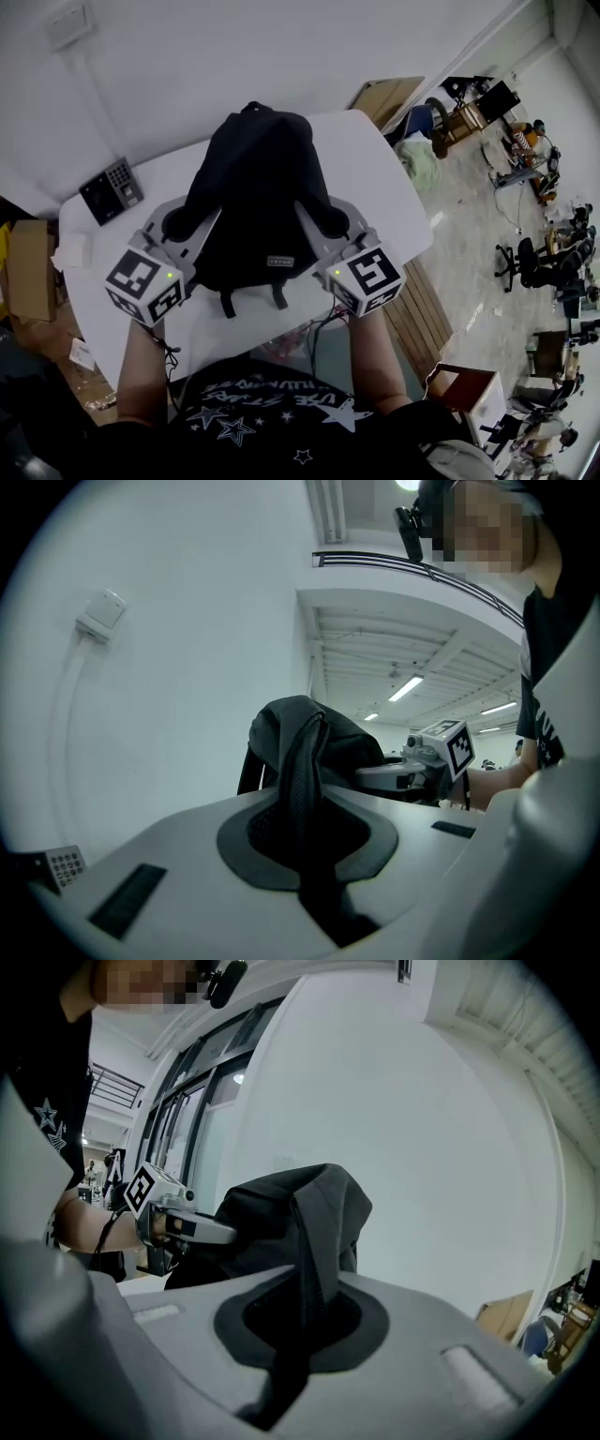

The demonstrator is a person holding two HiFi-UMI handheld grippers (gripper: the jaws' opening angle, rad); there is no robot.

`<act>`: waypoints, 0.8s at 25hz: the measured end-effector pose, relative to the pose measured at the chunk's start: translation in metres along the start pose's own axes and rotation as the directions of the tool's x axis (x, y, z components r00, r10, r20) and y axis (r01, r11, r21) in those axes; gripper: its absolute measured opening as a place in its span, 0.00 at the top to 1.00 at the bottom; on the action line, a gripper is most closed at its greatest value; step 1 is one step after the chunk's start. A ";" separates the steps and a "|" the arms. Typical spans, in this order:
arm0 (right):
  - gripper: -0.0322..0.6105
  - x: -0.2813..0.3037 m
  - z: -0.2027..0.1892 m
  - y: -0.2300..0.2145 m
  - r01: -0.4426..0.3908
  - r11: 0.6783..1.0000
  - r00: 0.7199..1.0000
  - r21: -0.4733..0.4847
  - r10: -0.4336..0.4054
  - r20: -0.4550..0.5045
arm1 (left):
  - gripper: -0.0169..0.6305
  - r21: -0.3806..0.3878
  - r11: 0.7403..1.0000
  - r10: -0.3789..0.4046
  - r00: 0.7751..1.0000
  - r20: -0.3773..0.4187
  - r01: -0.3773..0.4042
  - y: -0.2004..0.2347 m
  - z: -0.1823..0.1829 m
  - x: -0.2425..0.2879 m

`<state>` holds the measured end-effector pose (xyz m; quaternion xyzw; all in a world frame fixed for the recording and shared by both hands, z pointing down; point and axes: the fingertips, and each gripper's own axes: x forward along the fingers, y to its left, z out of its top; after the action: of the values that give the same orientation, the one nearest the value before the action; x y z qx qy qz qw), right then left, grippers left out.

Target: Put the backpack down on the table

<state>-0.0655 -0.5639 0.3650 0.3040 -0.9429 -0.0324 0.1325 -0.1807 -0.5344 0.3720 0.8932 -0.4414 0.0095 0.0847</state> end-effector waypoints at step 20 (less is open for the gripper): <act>0.90 -0.016 -0.012 0.017 -0.032 0.999 0.998 0.006 0.032 0.047 | 0.91 0.072 0.997 0.039 0.999 0.000 -0.039 -0.018 -0.015 -0.014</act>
<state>-0.0594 -0.5409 0.3750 0.2885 -0.9505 -0.0344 0.1099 -0.1745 -0.5106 0.3830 0.8869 -0.4581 0.0275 0.0526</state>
